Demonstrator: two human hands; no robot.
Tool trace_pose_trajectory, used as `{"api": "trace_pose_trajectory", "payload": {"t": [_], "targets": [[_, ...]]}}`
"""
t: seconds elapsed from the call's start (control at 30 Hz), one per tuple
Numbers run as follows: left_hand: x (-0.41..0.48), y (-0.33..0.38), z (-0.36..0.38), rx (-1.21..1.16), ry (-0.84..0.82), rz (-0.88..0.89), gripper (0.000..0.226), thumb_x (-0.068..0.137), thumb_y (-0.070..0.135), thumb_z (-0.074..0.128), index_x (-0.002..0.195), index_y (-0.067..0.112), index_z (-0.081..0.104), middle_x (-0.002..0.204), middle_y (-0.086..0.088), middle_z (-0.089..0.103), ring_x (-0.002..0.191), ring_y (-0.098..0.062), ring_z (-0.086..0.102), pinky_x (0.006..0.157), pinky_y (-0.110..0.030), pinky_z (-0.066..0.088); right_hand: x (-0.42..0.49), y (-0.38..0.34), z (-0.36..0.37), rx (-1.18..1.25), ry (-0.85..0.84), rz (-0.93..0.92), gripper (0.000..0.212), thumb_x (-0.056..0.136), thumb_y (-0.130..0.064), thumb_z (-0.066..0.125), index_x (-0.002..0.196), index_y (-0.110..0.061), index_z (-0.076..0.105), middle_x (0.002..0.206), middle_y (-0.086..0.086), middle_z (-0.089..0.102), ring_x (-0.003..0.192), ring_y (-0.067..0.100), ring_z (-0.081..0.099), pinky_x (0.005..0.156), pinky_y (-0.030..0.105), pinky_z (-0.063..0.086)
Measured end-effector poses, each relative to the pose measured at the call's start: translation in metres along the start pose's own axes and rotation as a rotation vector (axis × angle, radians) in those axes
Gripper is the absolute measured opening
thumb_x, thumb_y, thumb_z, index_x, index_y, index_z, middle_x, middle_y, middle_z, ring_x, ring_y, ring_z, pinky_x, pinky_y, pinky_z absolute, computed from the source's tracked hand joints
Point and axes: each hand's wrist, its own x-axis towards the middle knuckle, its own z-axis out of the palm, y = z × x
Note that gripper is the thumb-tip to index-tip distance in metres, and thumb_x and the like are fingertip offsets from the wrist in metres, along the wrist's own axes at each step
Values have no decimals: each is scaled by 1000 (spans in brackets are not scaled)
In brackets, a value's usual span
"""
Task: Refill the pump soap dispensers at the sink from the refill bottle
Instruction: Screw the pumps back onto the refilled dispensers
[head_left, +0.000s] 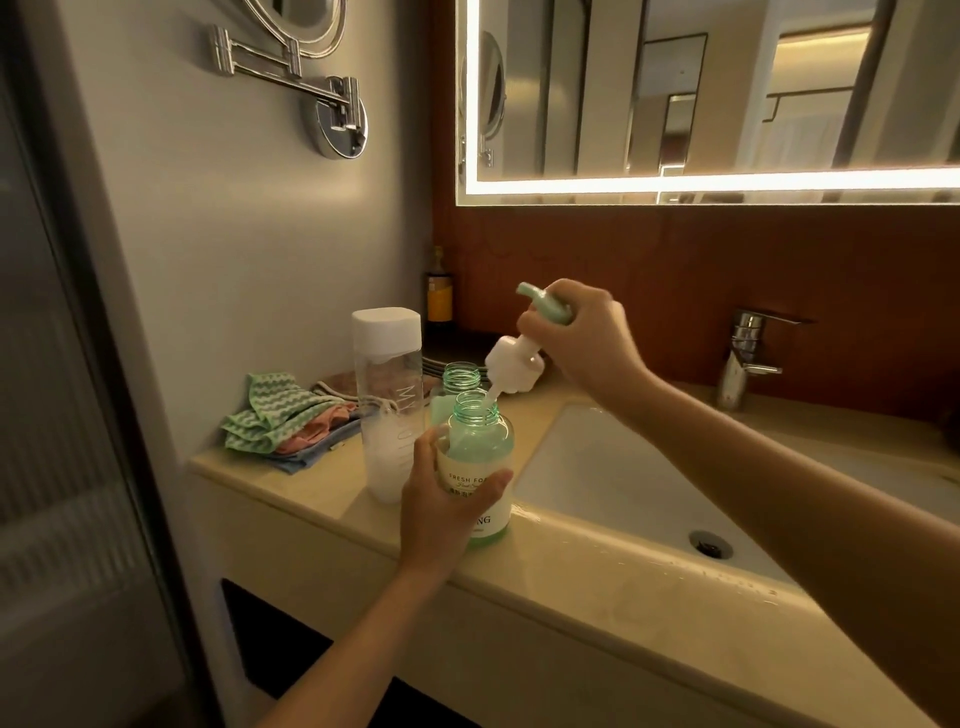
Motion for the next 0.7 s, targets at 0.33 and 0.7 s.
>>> {"api": "trace_pose_trajectory", "payload": {"t": [0.33,0.7], "targets": [[1,-5,0,7,-8,-1,71,49,61,70,111,43,39,104,24,54,94,14,53,70,-6,45,13,-14,41,-70,-252,90,22,78,-28,71,87,-12,61,72,-7,54,62,4,51,50,12,39],[1,-2,0,17,-24,8,75,51,65,68,115,41,36,106,26,52,98,8,53,71,-6,45,-14,14,50,8,-352,116,39,82,-36,64,115,-15,55,107,1,54,95,14,56,80,25,49]]}}
